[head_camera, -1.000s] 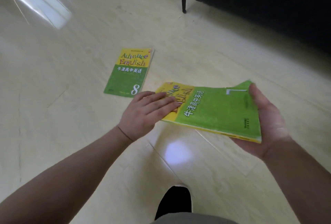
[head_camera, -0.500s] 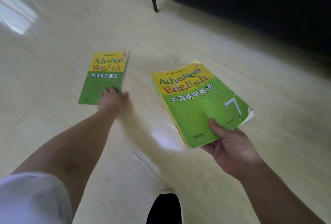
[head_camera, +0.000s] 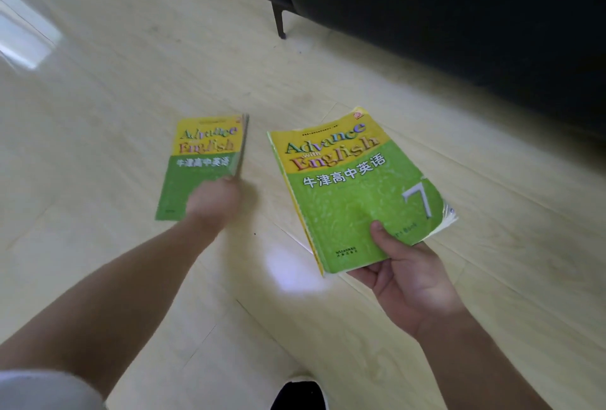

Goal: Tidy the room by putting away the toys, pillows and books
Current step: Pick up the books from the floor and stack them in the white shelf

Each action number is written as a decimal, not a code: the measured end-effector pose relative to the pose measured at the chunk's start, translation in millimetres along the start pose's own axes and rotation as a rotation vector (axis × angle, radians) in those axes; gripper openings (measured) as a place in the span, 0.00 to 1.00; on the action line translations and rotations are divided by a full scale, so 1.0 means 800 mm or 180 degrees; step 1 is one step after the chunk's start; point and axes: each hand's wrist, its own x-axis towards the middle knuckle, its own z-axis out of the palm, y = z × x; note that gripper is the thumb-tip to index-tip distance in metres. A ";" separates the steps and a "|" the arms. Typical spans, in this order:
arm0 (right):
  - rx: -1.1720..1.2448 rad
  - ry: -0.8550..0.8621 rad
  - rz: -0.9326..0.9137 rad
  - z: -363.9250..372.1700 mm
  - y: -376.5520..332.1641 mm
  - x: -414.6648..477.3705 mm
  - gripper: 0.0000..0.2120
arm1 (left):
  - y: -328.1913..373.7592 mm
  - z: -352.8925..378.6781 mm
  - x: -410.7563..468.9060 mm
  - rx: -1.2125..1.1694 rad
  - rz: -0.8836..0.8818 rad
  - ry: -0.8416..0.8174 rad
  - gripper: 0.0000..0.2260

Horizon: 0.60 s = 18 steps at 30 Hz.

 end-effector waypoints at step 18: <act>0.0245 0.0192 -0.0509 -0.006 -0.041 -0.034 0.15 | 0.009 0.052 -0.048 -0.2108 -0.1718 -0.0311 0.36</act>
